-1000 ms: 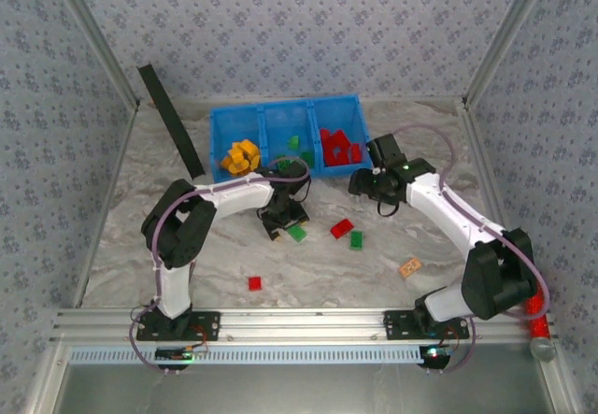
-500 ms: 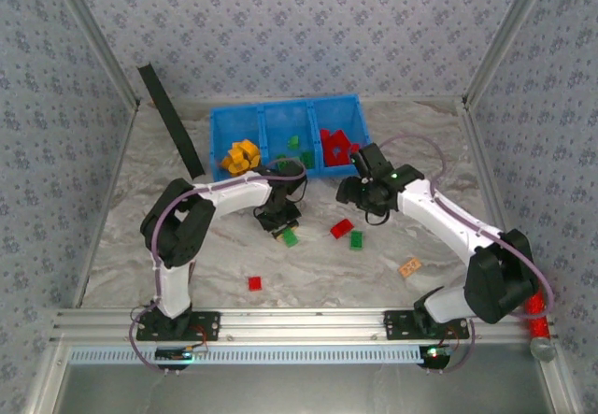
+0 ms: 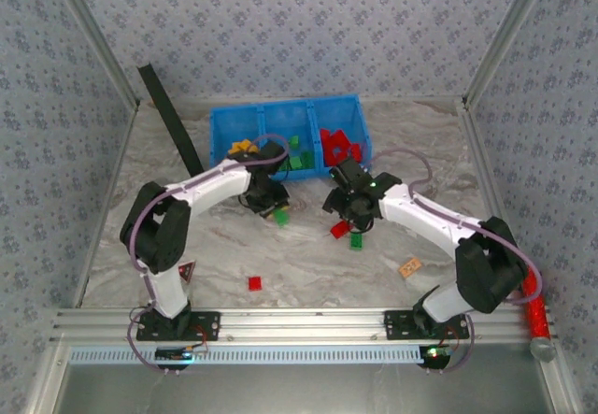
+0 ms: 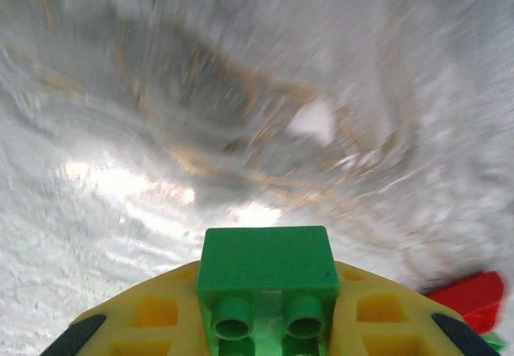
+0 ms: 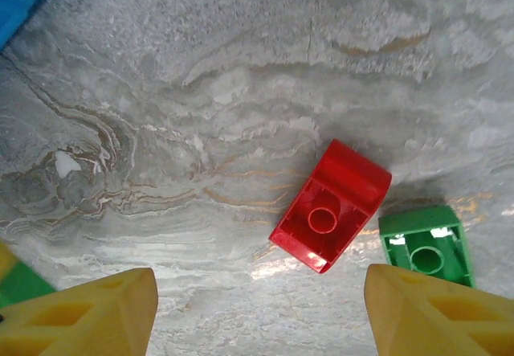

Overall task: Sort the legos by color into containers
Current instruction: Pick up the lego from the center of the table, then place the lego in the container.

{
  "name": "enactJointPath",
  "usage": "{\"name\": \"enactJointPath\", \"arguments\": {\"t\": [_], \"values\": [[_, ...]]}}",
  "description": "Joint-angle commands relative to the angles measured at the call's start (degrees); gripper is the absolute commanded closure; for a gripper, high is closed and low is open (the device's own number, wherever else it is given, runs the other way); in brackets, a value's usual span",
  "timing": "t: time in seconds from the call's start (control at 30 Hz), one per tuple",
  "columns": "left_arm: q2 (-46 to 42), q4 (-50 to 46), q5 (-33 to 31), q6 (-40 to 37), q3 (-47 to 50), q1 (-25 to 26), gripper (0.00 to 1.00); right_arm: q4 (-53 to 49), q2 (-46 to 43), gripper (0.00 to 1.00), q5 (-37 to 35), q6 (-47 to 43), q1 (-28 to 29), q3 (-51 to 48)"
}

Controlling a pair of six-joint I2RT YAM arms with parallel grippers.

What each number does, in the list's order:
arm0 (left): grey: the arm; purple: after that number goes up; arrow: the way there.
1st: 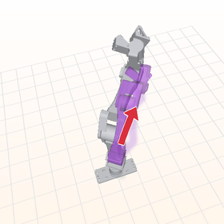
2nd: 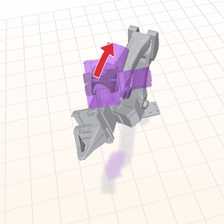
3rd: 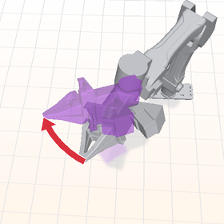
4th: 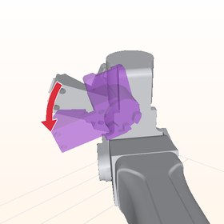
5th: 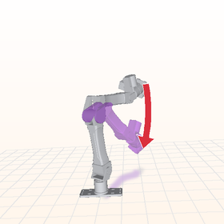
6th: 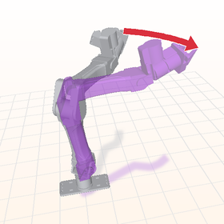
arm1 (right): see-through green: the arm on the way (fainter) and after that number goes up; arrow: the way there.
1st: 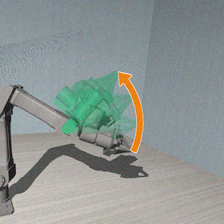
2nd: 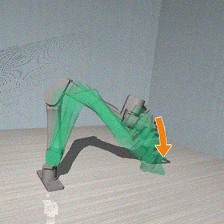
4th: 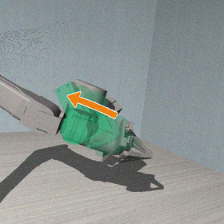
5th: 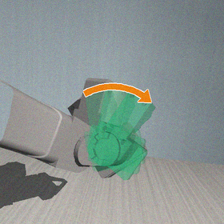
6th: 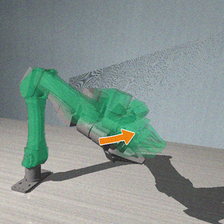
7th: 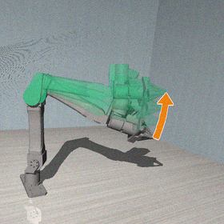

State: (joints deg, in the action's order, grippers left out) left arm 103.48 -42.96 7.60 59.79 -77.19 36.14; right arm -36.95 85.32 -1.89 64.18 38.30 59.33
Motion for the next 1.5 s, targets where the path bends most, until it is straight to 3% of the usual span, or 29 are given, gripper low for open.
{"name": "enactJointPath", "arguments": {"t": [0.0,0.43,0.93,1.07,1.27,1.47], "values": [[-1.92,-2.13,-4.01,-7.83,-6.56,-0.82,0.90,-0.93,1.46,0.30,-2.41,6.42,1.79,1.21],[10.67,-3.35,-15.08,-18.06,-27.40,-1.86,0.89,1.88,3.51,0.31,-1.53,14.68,4.85,-1.75],[32.04,-11.04,-13.48,-20.76,-52.80,-3.77,0.87,-0.30,6.45,0.32,-2.03,18.00,3.10,-0.81],[33.93,-11.71,-12.71,-20.59,-54.38,-3.87,0.81,-0.54,7.64,0.32,-1.86,17.47,2.32,-0.27],[34.16,-12.45,-11.86,-21.10,-54.38,-3.95,0.57,0.36,8.91,0.32,-1.80,17.01,1.68,-0.87],[32.85,-12.94,-10.76,-21.73,-54.31,-3.89,0.50,1.48,10.35,0.36,-1.89,16.89,1.47,-1.45]]}}
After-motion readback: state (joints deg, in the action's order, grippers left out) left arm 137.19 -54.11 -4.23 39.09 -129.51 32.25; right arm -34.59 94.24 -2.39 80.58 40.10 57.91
